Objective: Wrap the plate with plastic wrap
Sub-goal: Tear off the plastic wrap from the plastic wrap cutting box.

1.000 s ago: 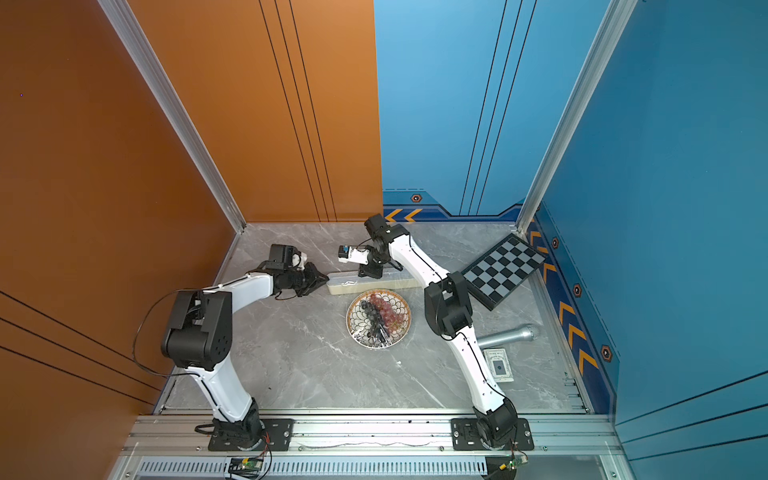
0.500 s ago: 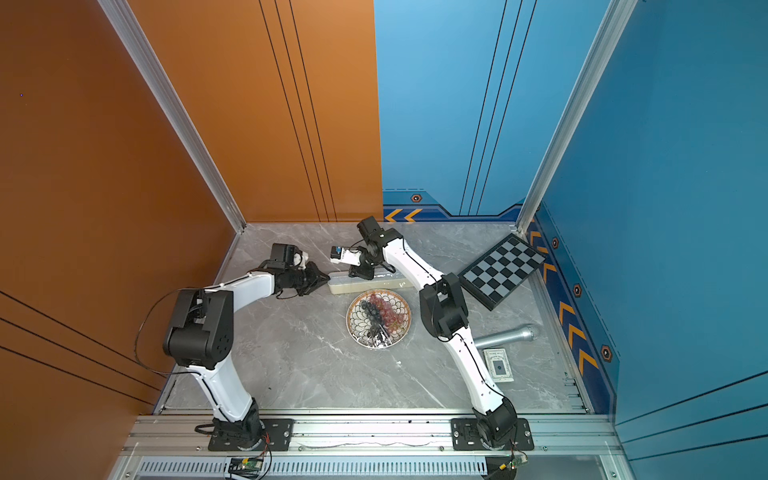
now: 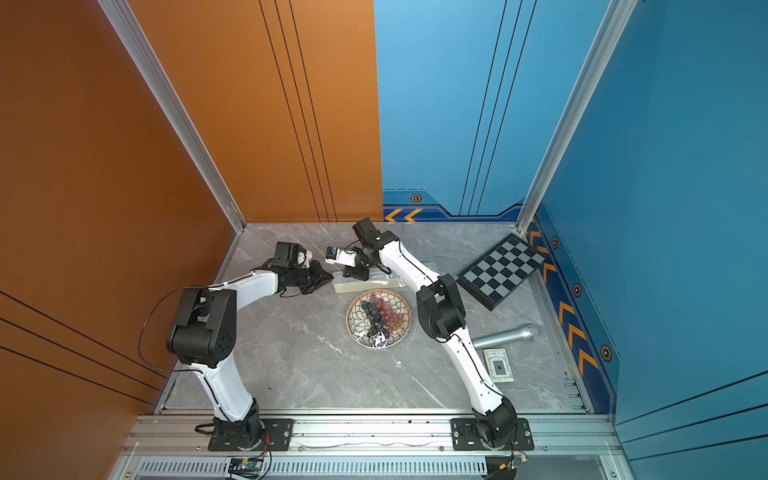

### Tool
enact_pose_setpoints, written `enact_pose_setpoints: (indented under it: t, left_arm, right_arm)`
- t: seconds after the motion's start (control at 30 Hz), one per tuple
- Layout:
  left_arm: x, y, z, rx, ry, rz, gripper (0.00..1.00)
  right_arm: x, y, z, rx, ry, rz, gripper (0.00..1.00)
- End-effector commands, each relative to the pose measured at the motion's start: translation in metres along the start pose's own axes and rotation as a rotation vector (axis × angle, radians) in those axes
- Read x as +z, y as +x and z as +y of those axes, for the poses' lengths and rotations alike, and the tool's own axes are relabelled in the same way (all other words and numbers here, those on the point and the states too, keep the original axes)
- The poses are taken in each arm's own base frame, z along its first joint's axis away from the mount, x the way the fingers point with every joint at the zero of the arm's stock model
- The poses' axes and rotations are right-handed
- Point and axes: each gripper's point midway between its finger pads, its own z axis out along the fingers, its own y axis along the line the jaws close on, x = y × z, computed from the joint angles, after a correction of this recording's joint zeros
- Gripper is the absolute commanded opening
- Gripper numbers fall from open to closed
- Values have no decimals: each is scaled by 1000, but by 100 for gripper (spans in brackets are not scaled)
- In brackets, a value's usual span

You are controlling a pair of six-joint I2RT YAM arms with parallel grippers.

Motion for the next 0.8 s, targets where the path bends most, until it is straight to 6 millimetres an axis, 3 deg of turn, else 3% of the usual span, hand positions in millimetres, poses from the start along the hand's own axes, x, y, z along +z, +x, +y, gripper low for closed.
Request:
enact_pose_setpoints:
  t: [0.0, 0.47, 0.77]
  left_arm:
    - [14, 20, -2, -9, -7, 72, 12]
    - [18, 22, -3, -15, 9, 73, 11]
    - [12, 19, 3, -26, 2, 60, 11]
  right_arm:
    - [17, -18, 15, -3, -51, -59, 14]
    - [29, -27, 19, 11, -60, -97, 14]
    - [23, -42, 10, 40, -41, -160, 20]
